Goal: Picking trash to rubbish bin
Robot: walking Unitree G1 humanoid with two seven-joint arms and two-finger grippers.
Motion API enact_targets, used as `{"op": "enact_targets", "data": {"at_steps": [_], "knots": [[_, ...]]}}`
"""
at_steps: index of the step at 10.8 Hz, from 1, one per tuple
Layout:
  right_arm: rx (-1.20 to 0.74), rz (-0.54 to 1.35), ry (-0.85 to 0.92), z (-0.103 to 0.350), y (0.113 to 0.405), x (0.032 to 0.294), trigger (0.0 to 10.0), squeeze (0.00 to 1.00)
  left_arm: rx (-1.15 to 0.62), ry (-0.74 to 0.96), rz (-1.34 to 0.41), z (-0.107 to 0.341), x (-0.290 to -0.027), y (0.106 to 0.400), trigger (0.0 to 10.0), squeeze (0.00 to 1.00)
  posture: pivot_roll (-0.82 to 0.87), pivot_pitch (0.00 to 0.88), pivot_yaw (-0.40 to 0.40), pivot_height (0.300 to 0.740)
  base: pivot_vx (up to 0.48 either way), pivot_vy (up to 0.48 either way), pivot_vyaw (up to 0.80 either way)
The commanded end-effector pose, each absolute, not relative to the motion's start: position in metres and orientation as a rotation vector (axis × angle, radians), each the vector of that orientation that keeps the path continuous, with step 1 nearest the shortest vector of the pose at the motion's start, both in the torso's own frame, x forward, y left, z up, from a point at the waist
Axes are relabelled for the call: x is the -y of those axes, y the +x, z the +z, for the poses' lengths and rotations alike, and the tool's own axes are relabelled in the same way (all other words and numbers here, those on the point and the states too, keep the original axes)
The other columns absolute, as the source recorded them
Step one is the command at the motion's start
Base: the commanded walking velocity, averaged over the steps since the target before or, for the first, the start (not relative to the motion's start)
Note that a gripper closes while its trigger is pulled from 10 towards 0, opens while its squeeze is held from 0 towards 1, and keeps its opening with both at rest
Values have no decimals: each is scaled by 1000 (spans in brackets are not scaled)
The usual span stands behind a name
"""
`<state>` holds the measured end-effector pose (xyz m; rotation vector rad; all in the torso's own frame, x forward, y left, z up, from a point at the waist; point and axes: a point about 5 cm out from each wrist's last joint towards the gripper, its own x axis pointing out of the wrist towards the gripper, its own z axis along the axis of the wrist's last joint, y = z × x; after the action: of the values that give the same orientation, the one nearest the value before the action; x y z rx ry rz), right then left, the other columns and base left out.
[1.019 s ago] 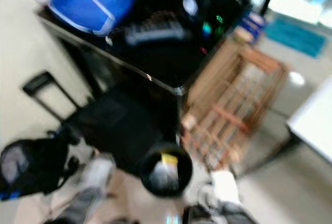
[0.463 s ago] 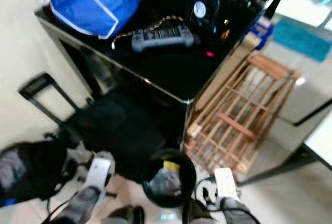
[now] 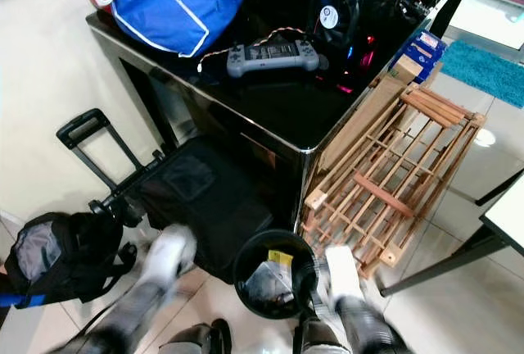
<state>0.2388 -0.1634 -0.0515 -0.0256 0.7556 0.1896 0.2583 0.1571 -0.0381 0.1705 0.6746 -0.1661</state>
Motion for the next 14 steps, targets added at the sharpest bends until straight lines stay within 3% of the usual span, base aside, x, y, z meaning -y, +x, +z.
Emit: {"op": "enact_targets", "data": {"at_steps": [1, 4, 6, 14], "knots": [[-769, 212, -5, -52, 239, 158, 10000, 0, -684, 157, -220, -38, -145, 259, 10000, 0, -32, 219, 31, 740, 0, 0, 0], [-673, 290, 7, -35, 261, 140, 10000, 0, -651, 89, -413, -27, -95, 269, 10000, 0, -58, 248, 19, 740, 0, 0, 0], [-647, 306, 5, -31, 265, 137, 10000, 0, -661, 46, -473, -26, -76, 266, 10000, 0, -76, 262, 13, 740, 0, 0, 0], [-610, 293, -58, -28, 264, 157, 10000, 0, -723, -3, -503, -38, -63, 247, 10000, 0, -112, 301, 6, 740, 0, 0, 0]]}}
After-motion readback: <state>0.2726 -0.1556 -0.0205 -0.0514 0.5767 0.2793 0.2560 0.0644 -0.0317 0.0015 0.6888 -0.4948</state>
